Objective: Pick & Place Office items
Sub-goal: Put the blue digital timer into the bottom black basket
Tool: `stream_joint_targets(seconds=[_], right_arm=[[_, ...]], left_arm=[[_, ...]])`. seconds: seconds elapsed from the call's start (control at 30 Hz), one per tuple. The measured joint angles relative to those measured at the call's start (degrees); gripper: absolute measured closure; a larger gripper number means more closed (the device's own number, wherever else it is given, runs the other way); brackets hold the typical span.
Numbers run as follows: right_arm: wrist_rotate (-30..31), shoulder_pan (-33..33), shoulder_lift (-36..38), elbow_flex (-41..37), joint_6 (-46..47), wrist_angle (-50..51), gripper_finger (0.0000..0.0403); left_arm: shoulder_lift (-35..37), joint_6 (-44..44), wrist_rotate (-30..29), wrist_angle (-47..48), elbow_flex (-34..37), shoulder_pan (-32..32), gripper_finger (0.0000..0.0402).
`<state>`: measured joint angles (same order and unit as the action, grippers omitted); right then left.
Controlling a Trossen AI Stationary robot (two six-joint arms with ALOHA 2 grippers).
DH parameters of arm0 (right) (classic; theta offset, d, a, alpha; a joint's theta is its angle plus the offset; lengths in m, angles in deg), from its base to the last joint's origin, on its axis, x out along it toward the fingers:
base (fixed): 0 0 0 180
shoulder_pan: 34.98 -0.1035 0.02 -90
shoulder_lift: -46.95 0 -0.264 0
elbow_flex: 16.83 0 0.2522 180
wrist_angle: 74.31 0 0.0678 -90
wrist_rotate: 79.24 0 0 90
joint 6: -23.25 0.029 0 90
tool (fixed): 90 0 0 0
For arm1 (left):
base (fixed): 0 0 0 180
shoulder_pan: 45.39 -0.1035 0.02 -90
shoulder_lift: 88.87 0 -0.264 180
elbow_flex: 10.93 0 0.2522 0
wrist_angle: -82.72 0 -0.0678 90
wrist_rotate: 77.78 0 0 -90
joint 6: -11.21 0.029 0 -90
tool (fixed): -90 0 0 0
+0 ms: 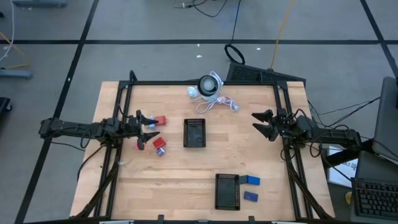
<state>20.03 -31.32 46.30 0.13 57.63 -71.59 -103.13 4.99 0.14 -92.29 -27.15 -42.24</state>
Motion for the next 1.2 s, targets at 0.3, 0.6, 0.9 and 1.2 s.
stream_joint_targets(seconds=[0.3, 0.6, 0.9, 1.2], right_arm=[[5.7, 0.0, -0.6, 0.0, -0.9, 0.8, 0.0009], [-10.6, -2.2, -7.5, 0.6, -4.2, -12.3, 0.0009], [-4.9, -17.7, -31.1, 14.3, -15.0, -3.8, 0.0009], [7.8, -32.6, -51.3, 36.1, -10.4, 33.6, 0.0009]], left_arm=[[0.0, 0.0, 0.0, 0.0, 0.0, 0.0, 0.0135], [0.0, 0.0, 0.0, 0.0, 0.0, 0.0, 0.0135], [0.0, 0.0, 0.0, 0.0, 0.0, 0.0, 0.0135], [0.0, 0.0, 0.0, 0.0, 0.0, 0.0, 0.0135]])
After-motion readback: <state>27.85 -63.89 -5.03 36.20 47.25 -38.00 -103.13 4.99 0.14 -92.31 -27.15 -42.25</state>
